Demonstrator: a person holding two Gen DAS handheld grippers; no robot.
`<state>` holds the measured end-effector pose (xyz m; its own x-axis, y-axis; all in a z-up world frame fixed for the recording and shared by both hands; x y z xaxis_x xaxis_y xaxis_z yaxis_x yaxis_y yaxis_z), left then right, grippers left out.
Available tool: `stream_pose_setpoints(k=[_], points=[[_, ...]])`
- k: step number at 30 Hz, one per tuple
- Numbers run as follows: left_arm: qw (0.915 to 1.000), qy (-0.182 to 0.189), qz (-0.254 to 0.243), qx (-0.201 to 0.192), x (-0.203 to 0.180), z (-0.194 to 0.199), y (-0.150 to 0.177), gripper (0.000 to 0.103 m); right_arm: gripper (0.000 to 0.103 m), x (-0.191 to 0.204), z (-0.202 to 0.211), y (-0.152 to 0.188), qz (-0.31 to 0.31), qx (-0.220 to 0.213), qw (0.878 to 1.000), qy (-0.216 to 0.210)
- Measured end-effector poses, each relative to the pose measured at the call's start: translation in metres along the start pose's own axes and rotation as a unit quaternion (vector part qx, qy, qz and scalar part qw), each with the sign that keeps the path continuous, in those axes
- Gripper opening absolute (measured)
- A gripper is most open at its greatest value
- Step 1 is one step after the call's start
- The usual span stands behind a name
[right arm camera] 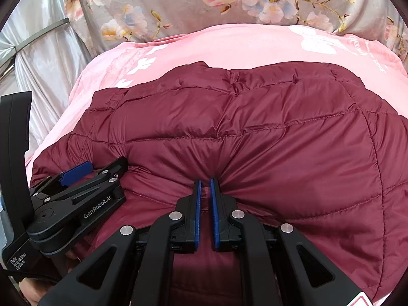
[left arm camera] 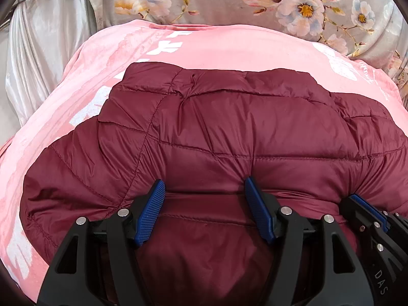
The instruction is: Fold large clothes
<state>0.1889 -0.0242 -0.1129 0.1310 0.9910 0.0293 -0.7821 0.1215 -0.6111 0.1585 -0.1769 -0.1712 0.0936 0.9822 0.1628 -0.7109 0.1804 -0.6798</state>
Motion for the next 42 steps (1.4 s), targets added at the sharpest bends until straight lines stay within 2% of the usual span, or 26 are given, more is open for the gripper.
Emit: stream_pose_setpoints(k=[4, 7, 9, 10, 13, 18, 20, 26, 28, 29, 30, 32, 35, 36, 38, 42], points=[[0.9995, 0.025, 0.017, -0.007, 0.006, 0.006, -0.002, 0.063, 0.011, 0.003, 0.009, 0.001, 0.000, -0.006, 1.000, 0.004], [0.9963, 0.053, 0.067, -0.014, 0.033, 0.032, 0.004, 0.063, 0.013, 0.019, 0.029, 0.012, 0.009, -0.005, 1.000, -0.020], [0.9919, 0.070, 0.103, -0.025, 0.060, 0.054, 0.011, 0.071, 0.013, 0.030, 0.037, 0.019, 0.010, -0.002, 0.999, -0.032], [0.9904, 0.066, 0.118, -0.027, 0.073, 0.060, 0.015, 0.074, 0.013, 0.034, 0.041, 0.025, 0.011, -0.003, 0.999, -0.033], [0.9783, 0.073, 0.193, -0.021, 0.127, 0.071, 0.038, 0.076, 0.013, 0.040, 0.052, 0.033, 0.004, -0.011, 0.999, -0.042], [0.9580, 0.074, 0.276, 0.020, 0.175, 0.055, 0.068, 0.076, 0.013, 0.051, 0.060, 0.043, 0.005, -0.009, 0.998, -0.056], [0.9501, 0.101, 0.293, 0.039, 0.173, 0.044, 0.073, 0.077, 0.014, 0.054, 0.058, 0.047, 0.023, -0.008, 0.999, -0.038], [0.9481, 0.124, 0.290, 0.040, 0.155, 0.035, 0.064, 0.092, 0.014, 0.051, 0.055, 0.053, 0.020, -0.002, 0.999, -0.032], [0.9490, 0.126, 0.286, 0.040, 0.151, 0.033, 0.060, 0.092, 0.014, 0.051, 0.055, 0.058, 0.023, -0.001, 0.999, -0.028], [0.9479, 0.138, 0.284, 0.041, 0.146, 0.033, 0.057, 0.087, 0.014, 0.051, 0.054, 0.060, 0.026, 0.000, 0.999, -0.025], [0.9460, 0.150, 0.285, 0.042, 0.141, 0.034, 0.055, 0.072, 0.014, 0.051, 0.053, 0.062, 0.030, 0.000, 0.999, -0.022], [0.9443, 0.171, 0.277, 0.050, 0.129, 0.037, 0.049, 0.054, 0.014, 0.050, 0.050, 0.064, 0.037, -0.001, 0.999, -0.018], [0.9488, 0.179, 0.259, 0.031, 0.121, 0.054, 0.035, 0.027, 0.014, 0.048, 0.047, 0.064, 0.043, -0.005, 0.999, -0.013], [0.9505, 0.185, 0.249, 0.021, 0.117, 0.064, 0.029, 0.023, 0.014, 0.048, 0.047, 0.065, 0.045, -0.006, 0.999, -0.012], [0.9519, 0.203, 0.230, 0.002, 0.107, 0.085, 0.015, 0.019, 0.014, 0.047, 0.046, 0.065, 0.048, -0.007, 0.999, -0.011], [0.9586, 0.231, 0.162, -0.040, 0.069, 0.136, -0.013, 0.017, 0.014, 0.045, 0.049, 0.064, 0.040, -0.006, 0.999, -0.024]])
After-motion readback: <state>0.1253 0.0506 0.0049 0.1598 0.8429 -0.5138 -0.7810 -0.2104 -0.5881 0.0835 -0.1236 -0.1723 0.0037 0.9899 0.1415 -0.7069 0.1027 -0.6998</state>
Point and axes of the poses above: each gripper's, at about its wrist camera, not at the fingertips, and z roughly against the way its jaws point, x to its left, y to its underside, the point moved 10 cm from there along -z, roughly the way its jaws point, and after that the axes turned 3 degrees about x, right-handed, at the moved point
